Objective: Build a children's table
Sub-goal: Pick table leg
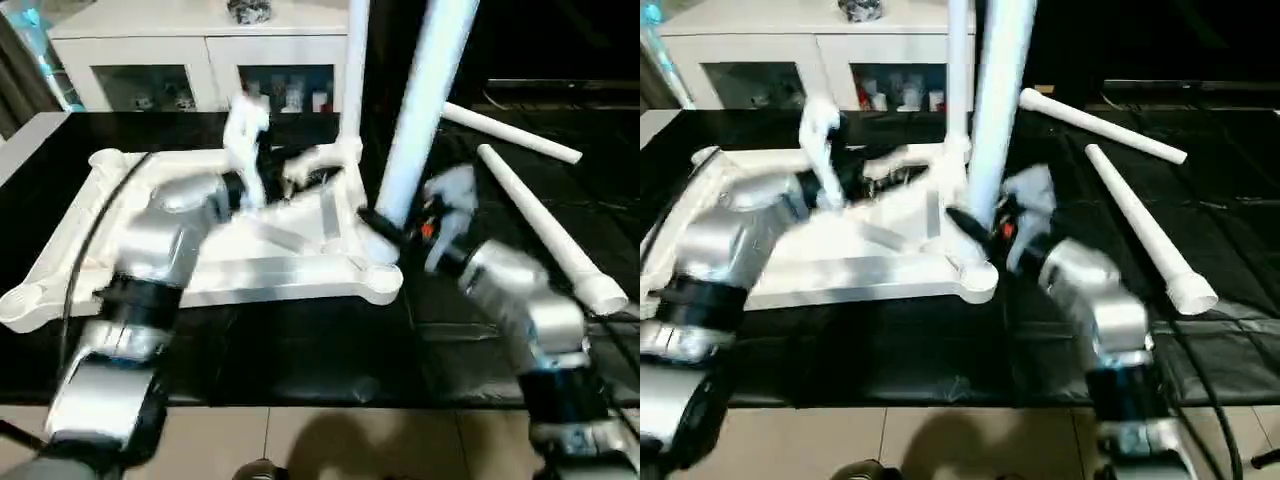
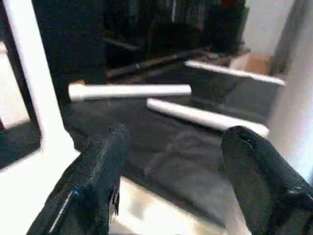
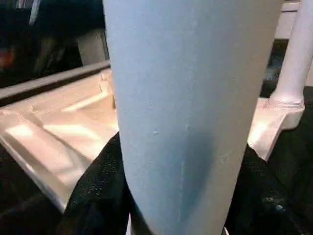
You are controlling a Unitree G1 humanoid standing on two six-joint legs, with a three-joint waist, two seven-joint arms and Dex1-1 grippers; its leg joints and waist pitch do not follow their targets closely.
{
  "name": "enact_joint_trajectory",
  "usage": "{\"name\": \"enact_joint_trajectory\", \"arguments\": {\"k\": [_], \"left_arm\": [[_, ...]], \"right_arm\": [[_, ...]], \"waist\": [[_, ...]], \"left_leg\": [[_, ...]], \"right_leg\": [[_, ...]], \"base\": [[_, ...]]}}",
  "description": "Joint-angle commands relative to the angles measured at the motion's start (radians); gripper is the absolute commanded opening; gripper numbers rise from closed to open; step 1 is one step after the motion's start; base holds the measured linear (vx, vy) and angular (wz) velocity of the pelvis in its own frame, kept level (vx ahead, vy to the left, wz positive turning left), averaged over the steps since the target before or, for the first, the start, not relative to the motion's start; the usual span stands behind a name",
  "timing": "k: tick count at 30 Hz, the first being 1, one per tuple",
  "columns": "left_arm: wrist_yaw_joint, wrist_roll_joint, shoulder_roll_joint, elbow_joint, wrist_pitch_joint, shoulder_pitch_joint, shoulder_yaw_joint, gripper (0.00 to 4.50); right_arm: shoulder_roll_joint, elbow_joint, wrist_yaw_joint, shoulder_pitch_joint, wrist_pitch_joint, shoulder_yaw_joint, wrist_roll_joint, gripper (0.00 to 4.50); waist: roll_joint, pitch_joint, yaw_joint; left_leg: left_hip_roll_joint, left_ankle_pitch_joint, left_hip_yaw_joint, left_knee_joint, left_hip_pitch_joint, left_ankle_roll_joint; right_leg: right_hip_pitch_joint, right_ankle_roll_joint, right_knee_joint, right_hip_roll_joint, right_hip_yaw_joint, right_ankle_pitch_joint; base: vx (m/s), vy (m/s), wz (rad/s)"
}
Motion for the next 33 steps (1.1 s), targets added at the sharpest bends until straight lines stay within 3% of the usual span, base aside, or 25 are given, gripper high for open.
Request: {"name": "enact_joint_trajectory", "arguments": {"k": [1,6,16,22,26,27,30,33], "left_arm": [[0.01,-0.009,-0.023,-0.022,-0.005,-0.015,-0.007,3.4],[-0.032,-0.019,-0.101,-0.104,-0.007,-0.002,-0.055,3.4],[-0.07,-0.041,-0.102,-0.186,0.025,0.015,-0.072,3.4],[-0.077,0.026,-0.033,-0.074,-0.053,0.009,-0.045,3.4],[-0.102,0.116,0.048,0.055,-0.165,0.018,-0.068,3.4],[-0.114,0.118,0.056,0.066,-0.168,0.021,-0.07,3.69],[-0.183,0.136,0.086,0.087,-0.179,0.046,-0.108,3.76],[-0.248,0.164,0.103,0.101,-0.208,0.075,-0.158,4.11]], "right_arm": [[0.003,-0.026,0.004,-0.006,-0.025,0.012,-0.011,1.96],[0.006,-0.011,0.0,-0.009,-0.051,0.035,-0.037,1.96],[0.006,0.0,-0.009,-0.011,-0.067,0.035,-0.045,1.92],[0.0,0.018,-0.044,-0.007,-0.08,0.019,-0.07,1.92],[-0.01,0.028,-0.069,-0.003,-0.088,-0.004,-0.075,1.92],[-0.011,0.029,-0.073,-0.002,-0.091,-0.007,-0.077,1.92],[-0.016,0.027,-0.091,0.003,-0.09,-0.021,-0.08,1.92],[-0.016,0.021,-0.106,0.008,-0.086,-0.035,-0.074,1.92]], "waist": [[-0.007,-0.075,-0.003],[-0.012,-0.076,-0.004],[-0.009,-0.074,-0.01],[-0.009,-0.074,-0.011],[-0.004,-0.074,-0.014],[-0.004,-0.074,-0.017],[-0.002,-0.078,-0.017],[0.001,-0.076,-0.016]], "left_leg": [[0.057,-0.279,-0.028,-0.079,0.029,-0.014],[0.056,-0.227,-0.025,-0.074,0.023,0.02],[0.056,-0.255,-0.027,-0.076,0.026,0.018],[0.055,-0.259,-0.027,-0.078,0.028,0.01],[0.052,-0.282,-0.03,-0.081,0.03,-0.001],[0.053,-0.285,-0.03,-0.082,0.03,-0.007],[0.058,-0.264,-0.029,-0.081,0.031,-0.008],[0.057,-0.269,-0.027,-0.083,0.031,-0.004]], "right_leg": [[0.051,-0.157,-0.075,-0.085,0.055,-0.327],[0.054,-0.164,-0.076,-0.083,0.055,-0.322],[0.05,-0.151,-0.079,-0.078,0.054,-0.35],[0.049,-0.149,-0.078,-0.078,0.054,-0.345],[0.047,-0.118,-0.084,-0.077,0.054,-0.377],[0.047,-0.117,-0.08,-0.076,0.055,-0.367],[0.047,-0.154,-0.071,-0.08,0.058,-0.298],[0.046,-0.166,-0.071,-0.081,0.059,-0.293]], "base": [[0.0,0.0,0.0],[0.0,0.0,0.0],[0.0,0.0,0.0],[0.0,0.0,0.0],[0.0,0.0,0.0],[0.0,0.0,0.0],[0.0,0.0,0.0],[0.0,0.0,0.0]]}}
